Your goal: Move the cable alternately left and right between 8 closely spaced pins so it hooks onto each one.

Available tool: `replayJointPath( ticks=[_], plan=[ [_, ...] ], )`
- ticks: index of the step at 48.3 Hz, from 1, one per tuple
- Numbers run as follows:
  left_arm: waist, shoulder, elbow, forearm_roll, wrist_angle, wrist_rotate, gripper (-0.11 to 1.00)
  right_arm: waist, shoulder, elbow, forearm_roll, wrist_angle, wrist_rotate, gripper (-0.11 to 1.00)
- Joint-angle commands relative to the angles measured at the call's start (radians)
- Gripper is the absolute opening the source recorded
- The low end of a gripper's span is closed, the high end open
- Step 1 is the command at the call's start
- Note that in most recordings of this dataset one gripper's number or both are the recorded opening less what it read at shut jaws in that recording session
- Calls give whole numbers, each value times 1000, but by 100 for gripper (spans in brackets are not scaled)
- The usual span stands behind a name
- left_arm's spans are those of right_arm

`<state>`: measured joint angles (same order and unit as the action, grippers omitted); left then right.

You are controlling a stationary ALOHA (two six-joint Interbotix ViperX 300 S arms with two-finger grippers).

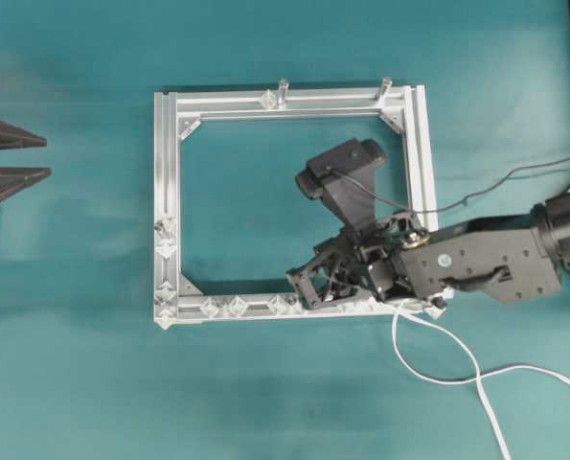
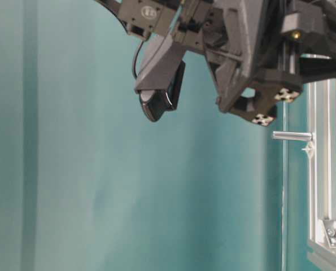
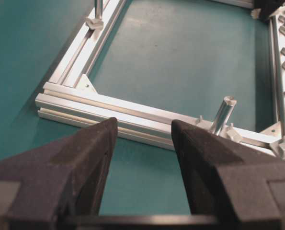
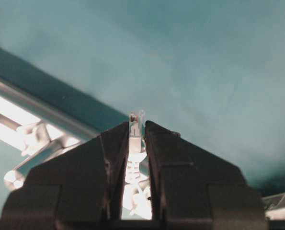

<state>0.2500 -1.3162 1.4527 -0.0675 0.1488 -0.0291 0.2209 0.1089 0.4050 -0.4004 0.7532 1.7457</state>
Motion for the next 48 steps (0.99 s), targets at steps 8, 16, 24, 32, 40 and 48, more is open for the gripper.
replayJointPath(
  ticks=[8,16,24,32,40,48],
  plan=[
    [3,8,-9,3,-8,-8,53,40,-8,-37,2,-5,52,13],
    [5,8,-9,3,-8,-8,53,74,15,-63,3,-6,84,13],
    [3,6,-11,3,-8,-8,52,107,51,-101,3,-6,115,13],
    [3,8,-9,3,-8,-9,52,126,64,-117,2,-2,126,13],
    [3,8,-9,3,-8,-9,52,130,64,-123,3,0,127,13],
    [5,8,-9,3,-8,-9,52,130,64,-123,3,5,127,13]
  ],
)
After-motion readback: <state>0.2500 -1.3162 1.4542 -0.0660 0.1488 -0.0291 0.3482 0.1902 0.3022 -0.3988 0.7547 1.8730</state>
